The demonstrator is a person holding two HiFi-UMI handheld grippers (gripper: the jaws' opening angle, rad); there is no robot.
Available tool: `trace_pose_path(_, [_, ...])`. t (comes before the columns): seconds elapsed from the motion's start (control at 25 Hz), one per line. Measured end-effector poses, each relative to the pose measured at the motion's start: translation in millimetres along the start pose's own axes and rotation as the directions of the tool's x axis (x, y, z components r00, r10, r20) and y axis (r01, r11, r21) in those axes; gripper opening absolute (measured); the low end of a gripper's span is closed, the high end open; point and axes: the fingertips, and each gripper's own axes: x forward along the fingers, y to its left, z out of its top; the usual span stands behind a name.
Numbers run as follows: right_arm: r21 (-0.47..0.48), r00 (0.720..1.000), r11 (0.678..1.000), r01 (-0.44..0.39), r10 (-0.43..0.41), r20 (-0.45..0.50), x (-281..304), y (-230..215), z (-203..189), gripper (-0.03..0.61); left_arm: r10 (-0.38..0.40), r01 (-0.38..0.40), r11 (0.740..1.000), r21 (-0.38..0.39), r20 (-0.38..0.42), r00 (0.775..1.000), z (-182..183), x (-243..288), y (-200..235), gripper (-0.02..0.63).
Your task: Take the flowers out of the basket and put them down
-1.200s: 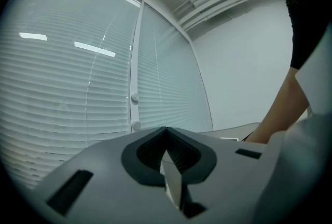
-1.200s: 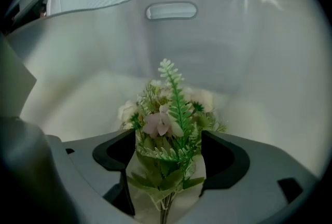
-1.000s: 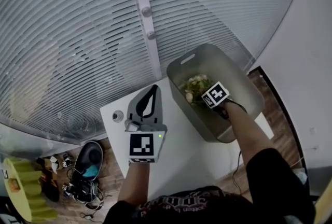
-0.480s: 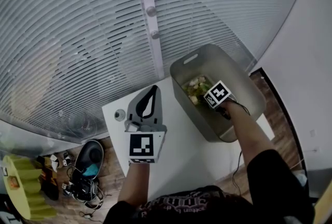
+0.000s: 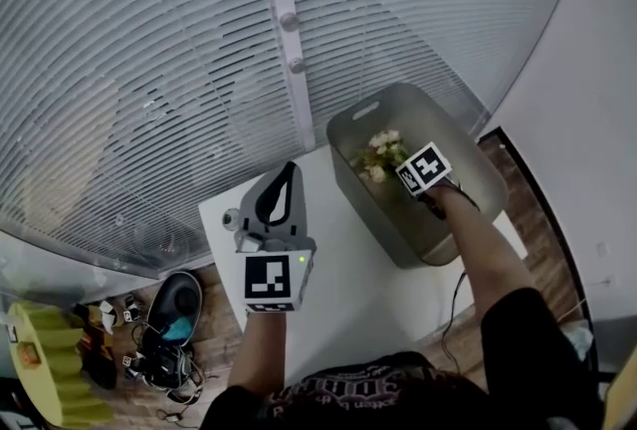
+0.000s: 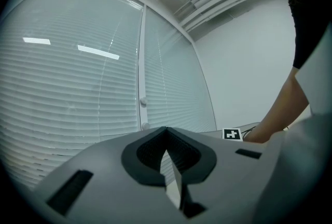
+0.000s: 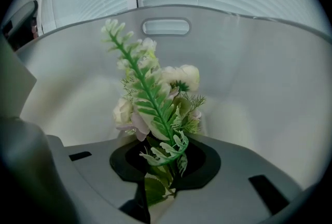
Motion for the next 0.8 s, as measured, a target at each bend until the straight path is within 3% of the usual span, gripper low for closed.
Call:
trace_pose_path(0.36, [0.005,0.991,1.0,0.014,-0.015,0.129,-50.2,7.1,42.5,0.106,-0.029,0.03,1.0,-0.002,0.024,0.999,10.8,-7.1,-12.8,-0.002])
trace_pose_path(0.8, [0.02,0.944,1.0,0.01,-0.016,0.331,-122.9,13.2,87.8,0.106,-0.044,0.043,0.999,0.015,0.035,0.998,18.4,-13.7,-21.1,-0.002])
